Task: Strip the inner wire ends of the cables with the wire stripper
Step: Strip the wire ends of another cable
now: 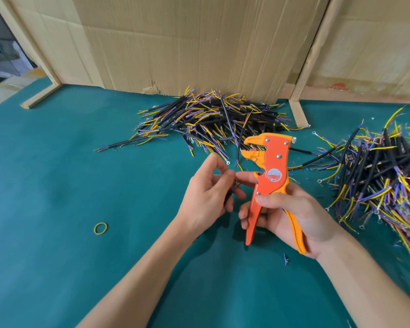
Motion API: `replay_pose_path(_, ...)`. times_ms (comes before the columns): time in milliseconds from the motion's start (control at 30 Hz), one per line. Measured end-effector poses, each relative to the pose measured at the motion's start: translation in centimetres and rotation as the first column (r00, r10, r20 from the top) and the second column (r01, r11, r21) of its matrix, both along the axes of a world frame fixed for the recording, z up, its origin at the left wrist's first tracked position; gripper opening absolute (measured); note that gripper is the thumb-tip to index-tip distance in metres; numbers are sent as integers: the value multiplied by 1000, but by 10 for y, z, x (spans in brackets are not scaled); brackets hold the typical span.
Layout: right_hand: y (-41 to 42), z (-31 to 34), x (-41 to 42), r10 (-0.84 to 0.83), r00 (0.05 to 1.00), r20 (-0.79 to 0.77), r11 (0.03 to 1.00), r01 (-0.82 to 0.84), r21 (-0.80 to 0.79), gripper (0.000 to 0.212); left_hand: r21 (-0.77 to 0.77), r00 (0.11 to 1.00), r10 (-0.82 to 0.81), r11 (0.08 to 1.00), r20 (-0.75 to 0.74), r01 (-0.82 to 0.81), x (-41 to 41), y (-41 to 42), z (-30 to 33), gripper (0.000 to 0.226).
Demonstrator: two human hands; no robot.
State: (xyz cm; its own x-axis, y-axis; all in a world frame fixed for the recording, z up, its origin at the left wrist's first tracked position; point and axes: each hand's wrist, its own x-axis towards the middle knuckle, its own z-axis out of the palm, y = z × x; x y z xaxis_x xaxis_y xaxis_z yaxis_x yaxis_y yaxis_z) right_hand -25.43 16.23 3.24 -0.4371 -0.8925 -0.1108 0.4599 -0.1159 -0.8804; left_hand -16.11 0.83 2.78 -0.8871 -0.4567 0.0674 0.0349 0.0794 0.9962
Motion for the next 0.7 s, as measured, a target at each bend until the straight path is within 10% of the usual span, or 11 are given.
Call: replay_pose_path(700,1,-3,-4,-4,1000,-6,998,4,-62,54,283,982,-160,951,102,126,-6,-5,-4,26)
